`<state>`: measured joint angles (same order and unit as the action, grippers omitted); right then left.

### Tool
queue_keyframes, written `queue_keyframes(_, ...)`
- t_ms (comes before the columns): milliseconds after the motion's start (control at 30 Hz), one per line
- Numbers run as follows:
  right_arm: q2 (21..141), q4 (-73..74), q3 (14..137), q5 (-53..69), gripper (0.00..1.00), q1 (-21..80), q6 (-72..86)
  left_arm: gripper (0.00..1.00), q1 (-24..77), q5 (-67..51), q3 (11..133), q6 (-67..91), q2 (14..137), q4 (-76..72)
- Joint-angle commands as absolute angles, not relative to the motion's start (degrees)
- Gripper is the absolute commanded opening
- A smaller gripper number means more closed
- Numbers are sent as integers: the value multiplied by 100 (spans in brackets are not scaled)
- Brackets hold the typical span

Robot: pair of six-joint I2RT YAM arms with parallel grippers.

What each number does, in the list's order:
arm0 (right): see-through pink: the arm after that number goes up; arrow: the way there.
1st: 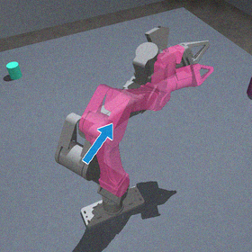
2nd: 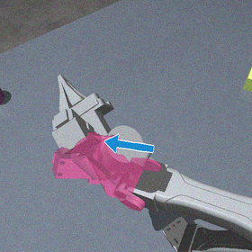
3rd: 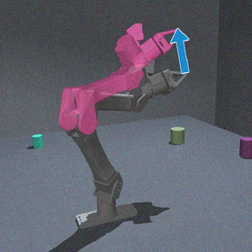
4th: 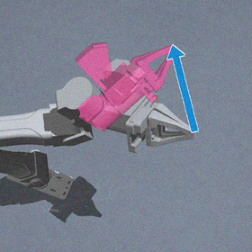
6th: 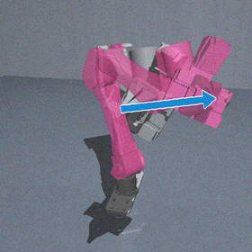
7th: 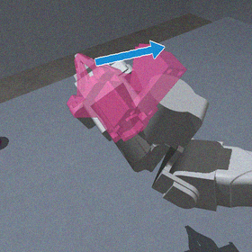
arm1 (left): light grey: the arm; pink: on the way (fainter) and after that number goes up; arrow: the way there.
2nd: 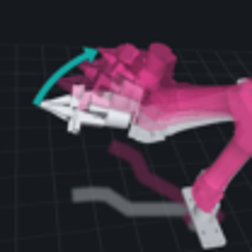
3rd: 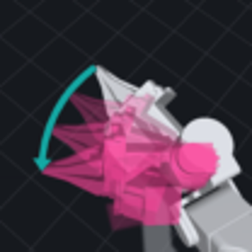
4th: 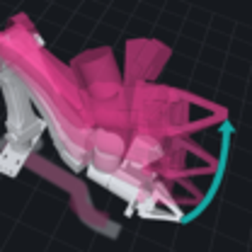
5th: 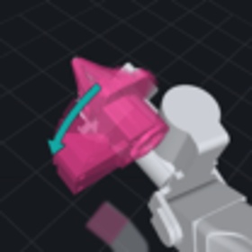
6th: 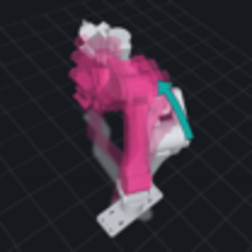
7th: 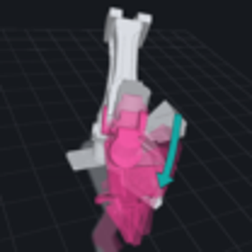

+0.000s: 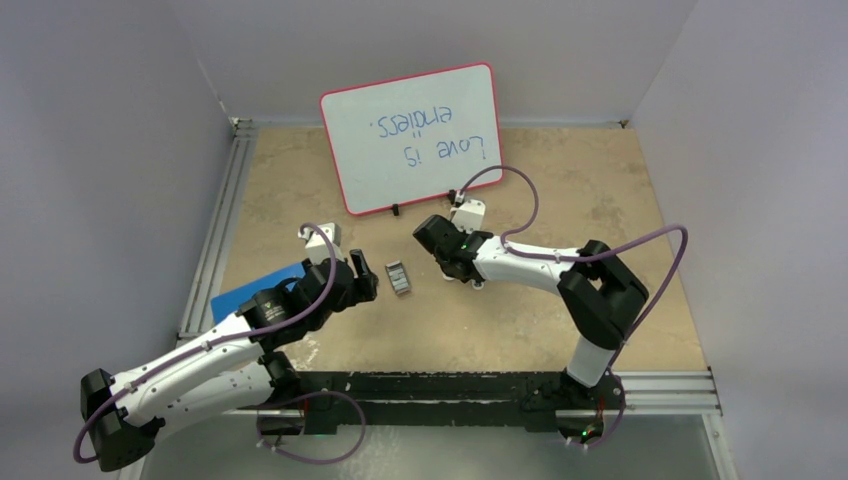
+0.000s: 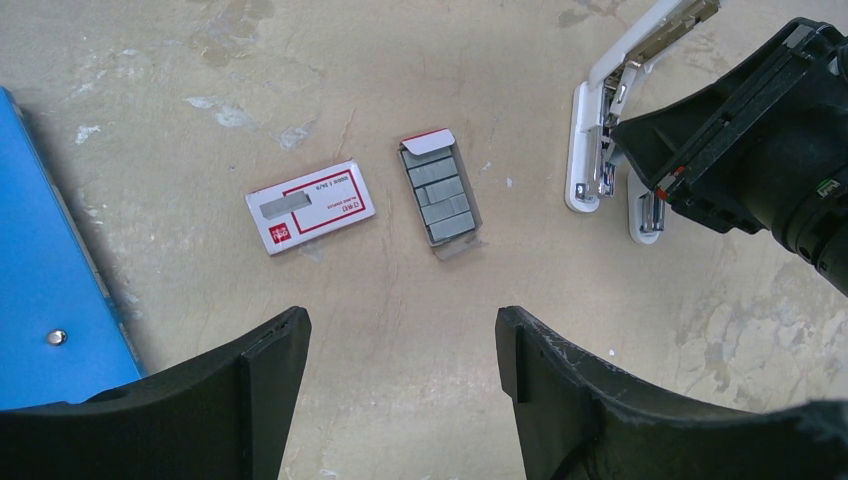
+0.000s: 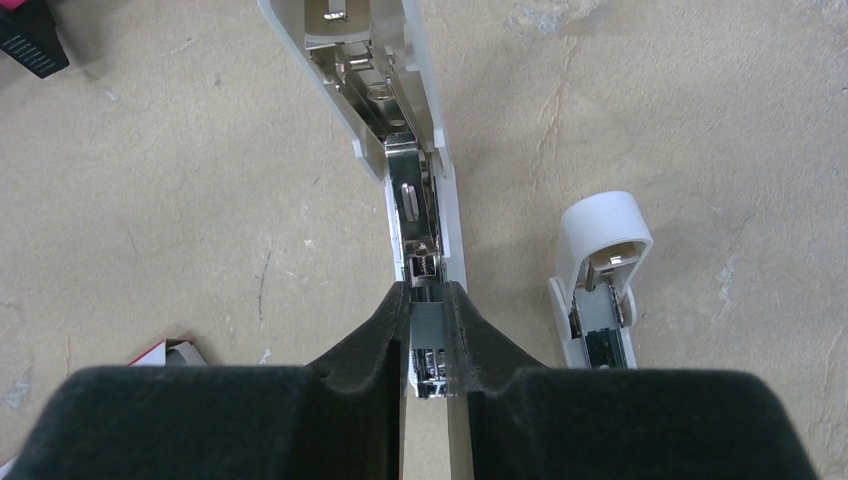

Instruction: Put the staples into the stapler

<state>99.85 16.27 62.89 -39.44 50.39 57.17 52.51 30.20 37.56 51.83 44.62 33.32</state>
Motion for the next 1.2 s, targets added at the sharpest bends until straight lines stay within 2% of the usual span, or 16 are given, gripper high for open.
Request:
queue_keyframes(0,9967,1510,6407,-4105,17,5032,5656,69,5221,3047,3709,5106,4431,3103)
queue_keyframes(1167,9937,1361,6249,-4080,16,5035,5220,69,5221,3071,3735,5102,4484,3103)
